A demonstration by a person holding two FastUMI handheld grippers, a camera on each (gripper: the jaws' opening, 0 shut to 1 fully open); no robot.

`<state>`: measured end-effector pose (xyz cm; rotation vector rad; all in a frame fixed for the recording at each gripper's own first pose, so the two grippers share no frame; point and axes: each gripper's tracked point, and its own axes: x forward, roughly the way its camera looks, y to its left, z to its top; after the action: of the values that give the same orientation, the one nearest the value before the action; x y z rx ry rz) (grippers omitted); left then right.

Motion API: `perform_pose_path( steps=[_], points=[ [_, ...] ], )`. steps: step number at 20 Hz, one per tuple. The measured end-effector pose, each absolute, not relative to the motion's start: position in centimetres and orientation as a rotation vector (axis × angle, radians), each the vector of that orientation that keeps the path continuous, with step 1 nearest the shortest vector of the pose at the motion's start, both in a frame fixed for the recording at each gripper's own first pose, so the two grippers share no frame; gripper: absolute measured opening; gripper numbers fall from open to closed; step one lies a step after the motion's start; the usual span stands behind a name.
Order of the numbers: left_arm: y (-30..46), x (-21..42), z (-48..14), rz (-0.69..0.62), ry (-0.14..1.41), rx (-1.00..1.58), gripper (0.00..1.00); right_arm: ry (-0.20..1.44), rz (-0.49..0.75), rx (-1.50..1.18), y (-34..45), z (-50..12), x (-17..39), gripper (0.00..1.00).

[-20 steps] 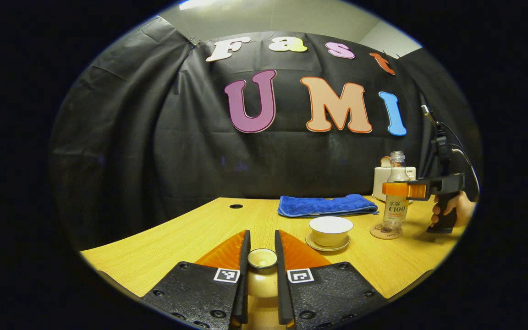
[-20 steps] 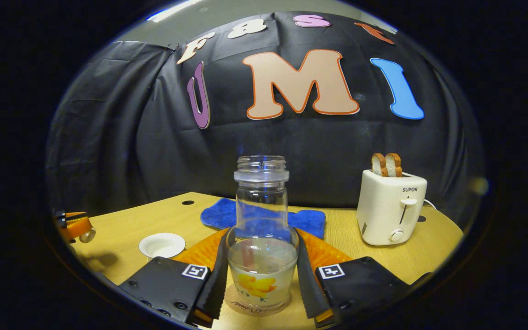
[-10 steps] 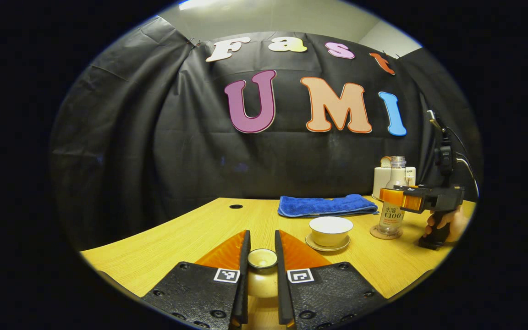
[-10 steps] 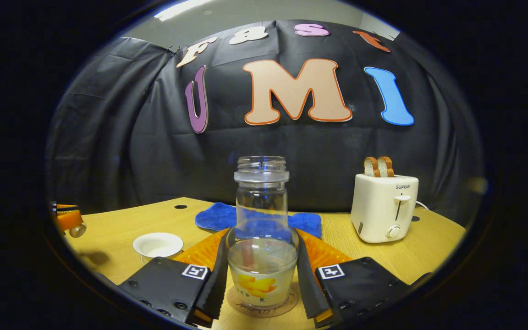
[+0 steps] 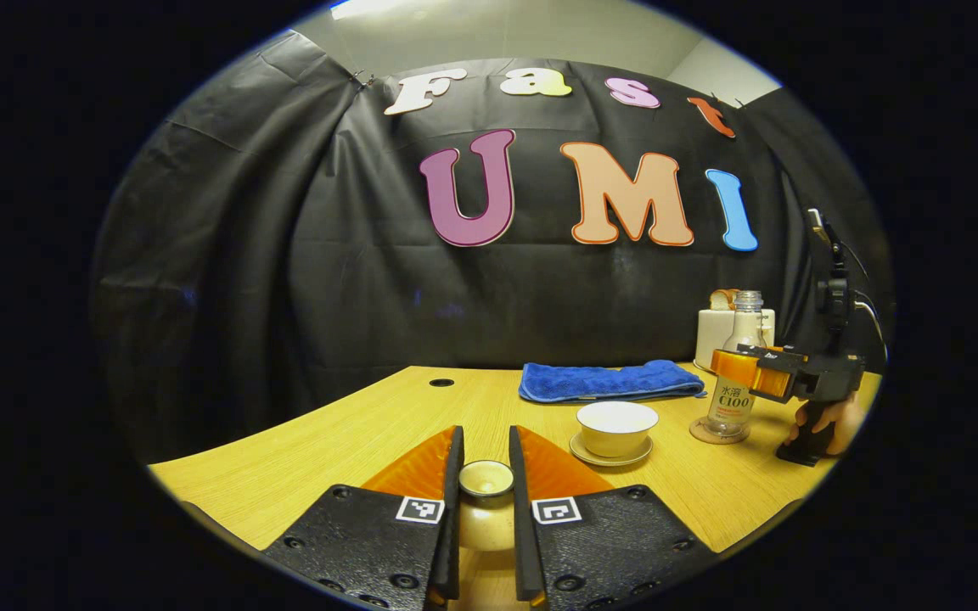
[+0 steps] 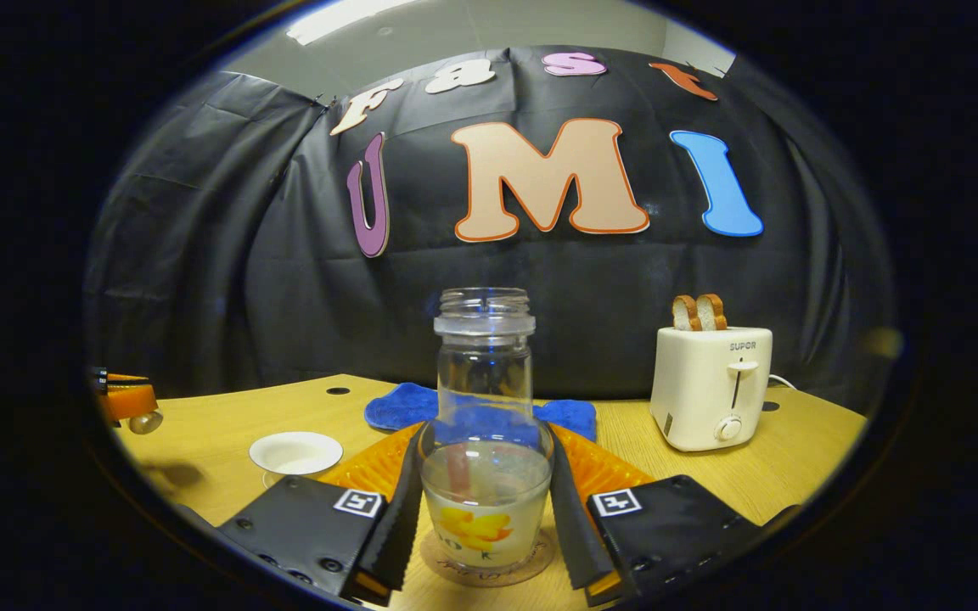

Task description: Open the teacup lid with one hand, grasp the water bottle and pour water into the teacup with the other hand; after pouring, place the water bottle on the coaster and then close the teacup lid.

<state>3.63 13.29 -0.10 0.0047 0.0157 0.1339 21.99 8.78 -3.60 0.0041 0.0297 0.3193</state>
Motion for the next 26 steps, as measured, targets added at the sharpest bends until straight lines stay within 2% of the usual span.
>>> perform_pose_path(
  steps=[3, 6, 8, 16, 20, 21, 22, 23, 26],
  points=[
    [13.2, 3.5, -0.1, 0.133, 0.016, 0.005, 0.23, 0.047, 0.314, 0.002, 8.8, -3.9, 22.3, 0.76],
    [13.1, 3.7, 0.0, 0.131, 0.017, 0.004, 0.23, 0.05, 0.308, -0.001, 9.0, -4.1, 22.6, 0.87],
    [13.1, 3.6, -0.1, 0.131, 0.015, 0.006, 0.23, 0.05, 0.286, -0.001, 8.3, -4.0, 22.4, 1.0],
    [11.4, 5.0, 0.0, 0.093, 0.014, 0.004, 0.23, 0.048, 0.308, 0.0, 8.1, -3.6, 19.4, 0.96],
    [8.4, 7.4, -0.2, -0.022, 0.015, 0.004, 0.23, 0.04, 0.288, 0.001, 5.1, -3.1, 15.5, 1.0],
    [8.0, 8.5, -0.2, -0.034, 0.017, 0.007, 0.23, 0.042, 0.301, 0.001, 3.9, -2.9, 13.3, 0.96],
    [7.2, 9.6, -0.3, -0.046, 0.019, 0.005, 0.23, 0.042, 0.274, 0.0, 1.7, -2.8, 11.8, 1.0],
    [6.9, 10.2, -0.3, -0.047, 0.019, 0.004, 0.23, 0.035, 0.247, 0.003, 0.2, -2.4, 10.9, 0.97],
    [6.0, 11.8, -0.3, -0.059, 0.016, 0.005, 0.23, 0.032, 0.222, 0.003, -2.6, -2.3, 8.3, 1.0]
  ],
)
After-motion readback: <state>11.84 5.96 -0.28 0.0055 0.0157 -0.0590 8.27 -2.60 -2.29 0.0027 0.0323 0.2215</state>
